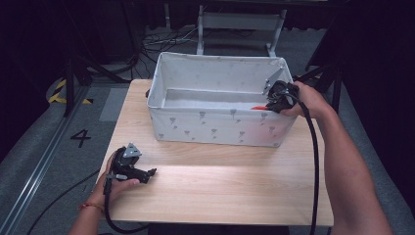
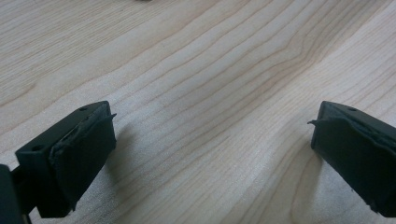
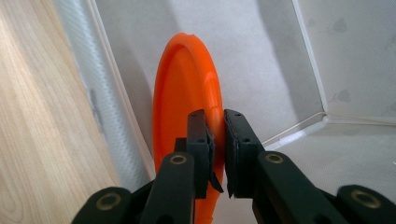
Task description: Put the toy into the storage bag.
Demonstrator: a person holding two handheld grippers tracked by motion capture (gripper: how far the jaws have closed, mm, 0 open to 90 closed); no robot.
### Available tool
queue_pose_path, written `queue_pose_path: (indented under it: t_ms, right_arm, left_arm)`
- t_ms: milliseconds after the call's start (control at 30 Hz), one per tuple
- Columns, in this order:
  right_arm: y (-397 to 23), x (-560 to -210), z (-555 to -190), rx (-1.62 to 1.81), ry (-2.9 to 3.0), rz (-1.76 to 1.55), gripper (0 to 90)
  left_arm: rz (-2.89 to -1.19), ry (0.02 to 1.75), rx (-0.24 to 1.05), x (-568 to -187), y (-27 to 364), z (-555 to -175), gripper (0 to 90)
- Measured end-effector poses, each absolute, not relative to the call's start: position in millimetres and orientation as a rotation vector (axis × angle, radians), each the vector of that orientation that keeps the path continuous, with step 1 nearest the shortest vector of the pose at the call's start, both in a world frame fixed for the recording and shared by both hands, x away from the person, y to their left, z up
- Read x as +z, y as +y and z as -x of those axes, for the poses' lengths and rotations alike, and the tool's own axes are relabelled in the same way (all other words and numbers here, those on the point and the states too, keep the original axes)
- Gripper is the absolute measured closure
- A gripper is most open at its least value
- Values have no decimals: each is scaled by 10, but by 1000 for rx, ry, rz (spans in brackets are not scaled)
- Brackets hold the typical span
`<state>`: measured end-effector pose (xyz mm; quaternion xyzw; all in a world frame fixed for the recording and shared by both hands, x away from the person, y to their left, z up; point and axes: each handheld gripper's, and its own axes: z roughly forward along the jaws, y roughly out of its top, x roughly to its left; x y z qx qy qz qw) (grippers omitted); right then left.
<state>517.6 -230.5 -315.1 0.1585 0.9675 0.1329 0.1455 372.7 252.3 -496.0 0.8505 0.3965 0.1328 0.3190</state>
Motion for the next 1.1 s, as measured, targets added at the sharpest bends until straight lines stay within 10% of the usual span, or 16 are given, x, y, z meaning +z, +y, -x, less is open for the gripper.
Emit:
queue_pose_path:
  t_ms: [400, 1100]
  right_arm:
    - [-2303, -3135, -5171, 388, 2767, -480, 772]
    - [-2642, -2904, -4868, 1026, 2393, -791, 413]
  left_arm:
    - [-2238, 1043, 351, -4959, 2523, -3727, 2]
    - [-2236, 1036, 356, -4961, 2524, -3734, 2]
